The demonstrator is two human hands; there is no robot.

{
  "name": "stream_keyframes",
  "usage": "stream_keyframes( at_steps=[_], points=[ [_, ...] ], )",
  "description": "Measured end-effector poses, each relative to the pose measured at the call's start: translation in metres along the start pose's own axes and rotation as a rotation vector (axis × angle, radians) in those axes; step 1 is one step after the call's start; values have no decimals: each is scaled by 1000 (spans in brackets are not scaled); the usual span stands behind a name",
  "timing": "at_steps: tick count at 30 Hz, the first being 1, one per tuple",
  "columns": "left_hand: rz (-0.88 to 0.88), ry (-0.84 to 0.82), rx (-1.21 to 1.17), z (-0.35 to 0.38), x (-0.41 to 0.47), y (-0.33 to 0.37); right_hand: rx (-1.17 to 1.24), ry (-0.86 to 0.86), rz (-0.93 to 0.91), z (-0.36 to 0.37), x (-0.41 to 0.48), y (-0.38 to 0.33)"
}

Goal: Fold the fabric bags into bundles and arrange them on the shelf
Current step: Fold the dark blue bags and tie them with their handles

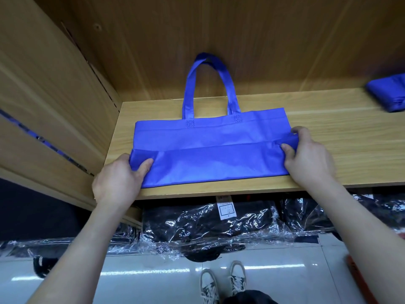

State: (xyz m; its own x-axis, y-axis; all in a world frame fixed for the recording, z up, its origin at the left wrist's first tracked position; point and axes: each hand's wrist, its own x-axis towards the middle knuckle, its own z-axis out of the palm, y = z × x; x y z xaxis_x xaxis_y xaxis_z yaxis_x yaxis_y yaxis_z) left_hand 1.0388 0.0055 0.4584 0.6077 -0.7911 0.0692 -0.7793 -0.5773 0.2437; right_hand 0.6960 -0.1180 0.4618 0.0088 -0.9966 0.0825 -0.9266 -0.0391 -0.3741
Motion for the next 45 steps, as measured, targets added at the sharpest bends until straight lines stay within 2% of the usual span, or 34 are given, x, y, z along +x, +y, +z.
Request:
stream_keyframes(
  at_steps=[3, 4, 6, 7, 9, 10, 12, 14, 19, 23, 25, 27, 30, 33, 36, 40, 43, 45],
  points=[
    [-72, 58, -99, 0, -4, 2, -85, 0, 4, 1, -1, -1],
    [-40, 123, -136, 1, -6, 2, -92, 16, 9, 1, -2, -2],
    [228, 268, -119, 6, -6, -2, -53, 90, -55, 5, -3, -1],
    [400, 278, -74, 9, -4, -5, -40, 128, -149, 6, -4, -1],
    [627, 125, -28, 15, 2, -14, -49, 77, -361, 10, -3, 1],
    [648, 5, -48, 14, 2, -16, -51, -5, -436, 12, -2, 2],
    [601, -156, -105, 10, 0, -20, -28, -148, -530, 14, -4, 5],
    [604, -223, -70, 6, -6, -24, -21, -262, -576, 12, -7, 10],
    [630, -276, 8, -2, -8, -35, -101, -385, -662, 0, -8, 18],
    [619, -219, -111, -11, -11, -41, -1, -488, -634, -13, -7, 20],
    [505, -223, -234, -21, -13, -46, 103, -550, -594, -19, -5, 22],
    [323, -315, -396, -28, -10, -50, 221, -623, -502, -25, -2, 25],
    [245, -312, -521, -32, -10, -42, 406, -669, -349, -37, 3, 29],
    [84, -148, -547, -24, -14, -36, 563, -518, -246, -42, 10, 32],
    [41, 38, -393, -17, -20, -32, 738, -296, -22, -37, 10, 46],
    [73, 54, -214, -14, -18, -26, 726, -82, 101, -26, 0, 58],
    [93, 42, -148, -14, -16, -26, 752, 54, 62, -17, -6, 43],
    [107, 30, -129, -15, -16, -24, 585, 90, -69, -13, -11, 29]
  ],
)
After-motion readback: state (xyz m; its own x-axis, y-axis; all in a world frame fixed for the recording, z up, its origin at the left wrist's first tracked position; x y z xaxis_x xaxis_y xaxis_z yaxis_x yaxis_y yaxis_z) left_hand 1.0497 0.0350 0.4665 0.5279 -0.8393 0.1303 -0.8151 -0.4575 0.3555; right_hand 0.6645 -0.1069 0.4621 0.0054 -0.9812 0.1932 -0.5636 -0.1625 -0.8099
